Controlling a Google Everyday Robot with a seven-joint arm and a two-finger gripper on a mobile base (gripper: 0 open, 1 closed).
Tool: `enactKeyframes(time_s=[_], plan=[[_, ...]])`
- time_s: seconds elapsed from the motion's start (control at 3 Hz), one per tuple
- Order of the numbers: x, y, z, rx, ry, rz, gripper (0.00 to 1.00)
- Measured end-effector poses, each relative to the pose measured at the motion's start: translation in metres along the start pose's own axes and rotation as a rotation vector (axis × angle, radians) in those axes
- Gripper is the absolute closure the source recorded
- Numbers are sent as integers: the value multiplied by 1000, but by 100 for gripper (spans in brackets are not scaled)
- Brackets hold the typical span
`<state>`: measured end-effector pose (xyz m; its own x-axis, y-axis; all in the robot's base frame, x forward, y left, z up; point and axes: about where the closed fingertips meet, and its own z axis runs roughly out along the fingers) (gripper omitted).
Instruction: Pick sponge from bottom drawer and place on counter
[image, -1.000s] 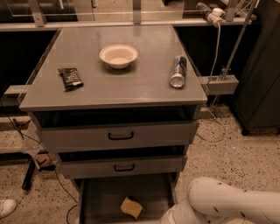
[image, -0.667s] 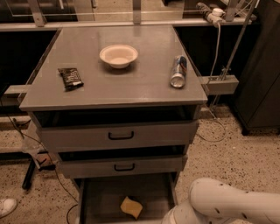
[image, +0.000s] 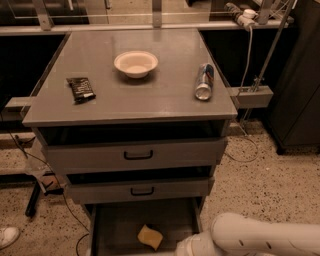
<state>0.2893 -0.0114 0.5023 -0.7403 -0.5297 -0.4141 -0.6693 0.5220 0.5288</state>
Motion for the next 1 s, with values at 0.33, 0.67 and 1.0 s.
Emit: enactKeyframes(time_s=[0.33,0.67,1.0], plan=[[-12,-29,14,66,-110,55,0],[-17,-51,34,69,-167,97,0],[-15,-51,39,61,-165,105,0]])
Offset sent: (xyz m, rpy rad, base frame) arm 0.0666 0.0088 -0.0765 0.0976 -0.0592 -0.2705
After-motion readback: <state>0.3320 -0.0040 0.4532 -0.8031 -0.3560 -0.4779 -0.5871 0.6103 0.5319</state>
